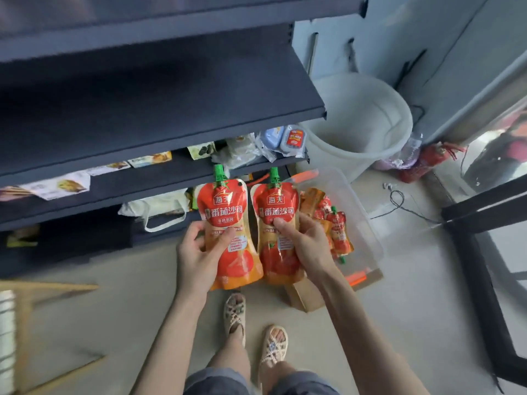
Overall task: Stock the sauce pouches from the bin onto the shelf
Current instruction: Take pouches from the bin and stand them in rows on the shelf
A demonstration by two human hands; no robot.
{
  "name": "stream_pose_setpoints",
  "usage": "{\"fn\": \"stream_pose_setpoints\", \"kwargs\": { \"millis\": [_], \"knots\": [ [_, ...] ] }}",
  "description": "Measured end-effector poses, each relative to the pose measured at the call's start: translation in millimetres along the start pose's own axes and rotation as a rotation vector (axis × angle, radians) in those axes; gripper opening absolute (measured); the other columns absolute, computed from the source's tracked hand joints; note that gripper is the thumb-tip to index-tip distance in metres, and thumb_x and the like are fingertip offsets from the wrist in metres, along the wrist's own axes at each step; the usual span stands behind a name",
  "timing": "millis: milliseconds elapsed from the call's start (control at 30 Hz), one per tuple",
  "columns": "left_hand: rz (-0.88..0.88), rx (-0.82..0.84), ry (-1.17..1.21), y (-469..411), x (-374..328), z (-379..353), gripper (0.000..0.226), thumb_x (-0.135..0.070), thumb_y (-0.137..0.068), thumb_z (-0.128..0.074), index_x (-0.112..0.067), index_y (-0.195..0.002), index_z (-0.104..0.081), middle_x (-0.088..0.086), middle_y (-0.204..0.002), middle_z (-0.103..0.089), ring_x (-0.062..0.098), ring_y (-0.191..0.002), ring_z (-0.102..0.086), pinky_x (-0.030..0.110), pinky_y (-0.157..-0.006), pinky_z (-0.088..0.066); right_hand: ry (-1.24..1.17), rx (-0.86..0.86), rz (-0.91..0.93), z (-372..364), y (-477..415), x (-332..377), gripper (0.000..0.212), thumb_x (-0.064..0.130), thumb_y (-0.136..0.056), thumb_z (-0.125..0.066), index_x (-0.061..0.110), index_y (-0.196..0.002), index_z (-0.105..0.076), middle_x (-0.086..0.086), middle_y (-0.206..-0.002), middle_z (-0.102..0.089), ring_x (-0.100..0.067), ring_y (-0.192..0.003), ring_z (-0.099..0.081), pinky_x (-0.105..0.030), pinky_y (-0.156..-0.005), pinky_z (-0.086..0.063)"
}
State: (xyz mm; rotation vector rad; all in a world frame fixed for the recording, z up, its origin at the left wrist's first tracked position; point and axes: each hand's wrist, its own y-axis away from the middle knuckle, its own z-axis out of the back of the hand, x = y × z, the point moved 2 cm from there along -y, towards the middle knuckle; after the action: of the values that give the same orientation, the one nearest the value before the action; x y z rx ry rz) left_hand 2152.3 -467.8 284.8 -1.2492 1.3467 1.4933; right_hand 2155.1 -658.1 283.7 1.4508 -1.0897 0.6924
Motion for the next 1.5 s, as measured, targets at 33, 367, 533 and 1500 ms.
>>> {"fn": "stream_pose_setpoints", "kwargs": {
  "millis": [33, 367, 533, 1500],
  "knots": [
    [-0.036, -0.030, 0.005, 1.3, -9.7, 15.4, 0.025, -0.028, -0.067, -0.076, -0.024, -0.085, -0.059, -0.009, -0.082, -0.074, 0.007, -0.076, -0.070, 0.017, -0.057, -0.052, 0.012, 0.025, 0.017, -16.5, 1.6, 7.0, 0.013, 0.020, -0.084, -0.069, 0.014, -0.095, -0.066, -0.003, -0.083, -0.076, -0.017, -0.072, -0.073, -0.023, -0.060, -0.057],
    [-0.218, -0.194, 0.086, -31.3, -99.8, 189.9, 0.031, -0.040, -0.070, -0.074, -0.030, -0.096, -0.061, -0.009, -0.100, -0.071, 0.008, -0.093, -0.068, 0.020, -0.066, -0.051, 0.081, 0.228, 0.241, -212.8, -11.6, 55.0, 0.015, 0.023, -0.086, -0.067, 0.017, -0.099, -0.068, -0.006, -0.092, -0.075, -0.025, -0.084, -0.072, -0.032, -0.070, -0.059],
    [-0.257, -0.177, 0.089, -65.7, -139.9, 284.7, 0.022, -0.037, -0.073, -0.075, -0.033, -0.092, -0.063, -0.011, -0.096, -0.071, 0.005, -0.090, -0.067, 0.019, -0.064, -0.051, 0.086, 0.198, 0.342, -318.5, -22.1, 57.8, 0.012, 0.024, -0.086, -0.067, 0.020, -0.097, -0.069, -0.005, -0.092, -0.075, -0.024, -0.085, -0.072, -0.036, -0.072, -0.058],
    [-0.562, -0.225, -0.004, -349.7, -300.6, 484.4, 0.020, -0.020, -0.080, -0.072, -0.027, -0.091, -0.056, -0.017, -0.093, -0.070, -0.005, -0.091, -0.065, 0.011, -0.064, -0.051, 0.135, 0.227, 0.662, -621.9, -207.1, 200.9, 0.007, 0.023, -0.088, -0.065, 0.027, -0.094, -0.066, 0.011, -0.087, -0.074, -0.007, -0.084, -0.071, -0.015, -0.061, -0.053]
  ]
}}
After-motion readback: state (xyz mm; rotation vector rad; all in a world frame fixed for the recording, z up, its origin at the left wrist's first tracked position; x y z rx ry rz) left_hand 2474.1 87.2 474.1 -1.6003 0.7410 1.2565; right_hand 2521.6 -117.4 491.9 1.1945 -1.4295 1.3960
